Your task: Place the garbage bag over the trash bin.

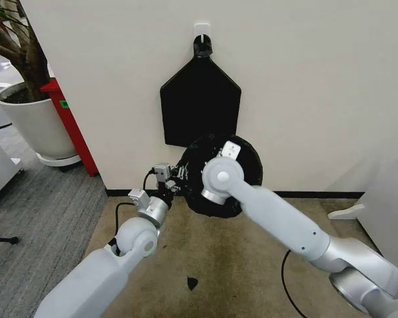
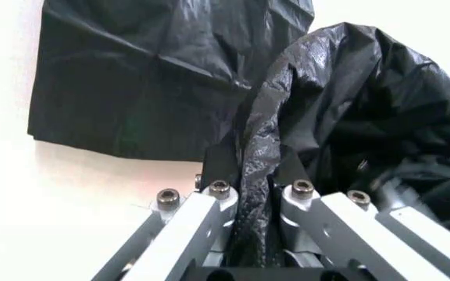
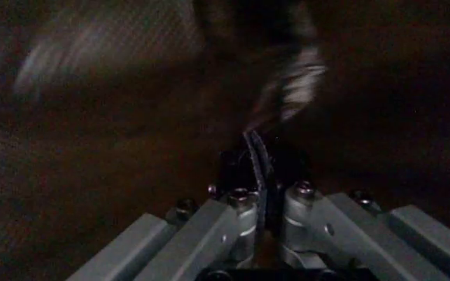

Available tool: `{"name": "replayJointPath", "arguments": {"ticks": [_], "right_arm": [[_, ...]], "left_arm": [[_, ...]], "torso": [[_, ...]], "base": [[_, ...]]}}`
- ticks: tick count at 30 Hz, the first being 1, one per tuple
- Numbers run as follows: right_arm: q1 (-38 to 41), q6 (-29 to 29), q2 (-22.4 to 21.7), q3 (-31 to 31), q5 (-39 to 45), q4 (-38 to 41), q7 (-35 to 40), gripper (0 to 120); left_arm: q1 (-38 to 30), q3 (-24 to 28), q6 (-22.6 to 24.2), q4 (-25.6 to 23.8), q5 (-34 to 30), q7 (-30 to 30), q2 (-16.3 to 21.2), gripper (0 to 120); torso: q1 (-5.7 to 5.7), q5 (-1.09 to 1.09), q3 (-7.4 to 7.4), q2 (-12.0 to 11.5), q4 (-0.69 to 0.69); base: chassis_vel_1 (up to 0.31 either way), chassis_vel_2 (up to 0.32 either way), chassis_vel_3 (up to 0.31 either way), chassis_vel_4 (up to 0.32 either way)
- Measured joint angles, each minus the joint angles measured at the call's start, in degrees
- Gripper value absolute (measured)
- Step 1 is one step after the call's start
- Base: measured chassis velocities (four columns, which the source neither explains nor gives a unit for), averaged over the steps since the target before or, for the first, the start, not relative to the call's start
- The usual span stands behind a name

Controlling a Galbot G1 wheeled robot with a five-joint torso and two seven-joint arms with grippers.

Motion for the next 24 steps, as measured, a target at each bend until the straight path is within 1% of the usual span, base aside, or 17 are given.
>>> {"name": "replayJointPath", "arguments": {"ticks": [3,6,11,15,17,24], "right_arm": [[-0.3,-0.2,0.2,0.3,-0.8,-2.1,-0.2,0],[-0.1,-0.1,0.2,0.7,-1.0,-2.4,-0.3,0],[1.8,0.6,0.0,0.4,0.6,1.1,0.6,0],[3.9,1.2,0.7,-0.3,2.6,3.8,1.6,0],[4.3,1.2,1.0,-0.3,2.6,3.6,1.5,0],[4.9,0.0,3.7,0.5,-1.3,-2.0,-1.8,0]], "left_arm": [[0.0,-0.1,0.0,-0.1,0.0,0.0,0.0,4],[0.0,-0.2,0.0,-0.3,0.0,0.1,0.1,4],[0.0,-0.3,0.0,-0.3,0.0,0.2,0.0,4],[-0.2,-0.3,0.0,0.0,0.0,0.2,-0.2,4],[-0.2,-0.3,0.0,0.0,0.0,0.3,-0.3,4],[0.6,-0.8,0.0,-0.4,0.2,1.0,-0.1,4]], "torso": [[0.00,0.01,0.00,0.0,0.01],[0.00,0.00,0.00,0.0,0.00],[0.00,-0.01,0.00,0.0,0.01],[0.00,-0.01,0.00,0.0,0.01],[0.00,-0.01,-0.01,0.0,0.01],[0.00,0.00,0.00,0.0,0.01]], "base": [[0.000,0.000,0.000,0.000],[0.000,0.000,0.000,0.000],[0.000,0.000,0.000,0.000],[0.000,0.000,0.000,0.000],[0.000,0.000,0.000,0.000],[0.000,0.000,0.000,0.000]]}}
